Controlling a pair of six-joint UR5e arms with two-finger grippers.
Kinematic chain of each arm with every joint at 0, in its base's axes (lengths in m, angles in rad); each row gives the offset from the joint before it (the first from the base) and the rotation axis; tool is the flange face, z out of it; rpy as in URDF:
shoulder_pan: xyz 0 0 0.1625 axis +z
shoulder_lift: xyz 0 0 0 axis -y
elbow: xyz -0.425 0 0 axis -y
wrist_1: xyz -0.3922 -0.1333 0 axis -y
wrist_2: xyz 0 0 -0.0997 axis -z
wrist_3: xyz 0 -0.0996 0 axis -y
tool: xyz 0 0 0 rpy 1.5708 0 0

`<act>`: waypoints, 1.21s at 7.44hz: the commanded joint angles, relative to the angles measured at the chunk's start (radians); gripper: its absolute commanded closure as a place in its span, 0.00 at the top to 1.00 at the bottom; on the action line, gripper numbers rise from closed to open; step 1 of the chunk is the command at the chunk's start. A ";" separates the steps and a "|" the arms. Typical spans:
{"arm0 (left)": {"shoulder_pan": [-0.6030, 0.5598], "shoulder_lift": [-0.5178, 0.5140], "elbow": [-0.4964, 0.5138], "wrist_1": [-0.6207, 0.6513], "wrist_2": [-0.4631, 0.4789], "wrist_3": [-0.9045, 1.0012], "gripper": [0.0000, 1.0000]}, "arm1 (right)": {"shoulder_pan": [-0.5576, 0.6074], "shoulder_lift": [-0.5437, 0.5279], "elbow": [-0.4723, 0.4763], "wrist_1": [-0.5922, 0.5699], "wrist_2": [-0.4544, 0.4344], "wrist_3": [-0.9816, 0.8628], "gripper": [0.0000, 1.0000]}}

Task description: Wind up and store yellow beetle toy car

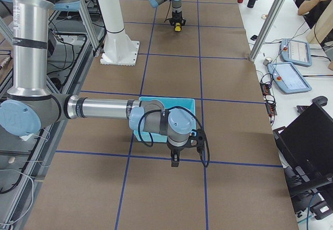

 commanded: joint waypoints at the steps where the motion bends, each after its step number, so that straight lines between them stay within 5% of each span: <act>1: 0.000 0.004 0.001 -0.009 -0.001 0.000 0.53 | 0.000 0.000 0.000 0.000 -0.001 0.001 1.00; 9: -0.003 0.072 -0.021 -0.067 -0.001 0.008 0.53 | 0.000 0.002 0.001 0.000 -0.001 0.001 1.00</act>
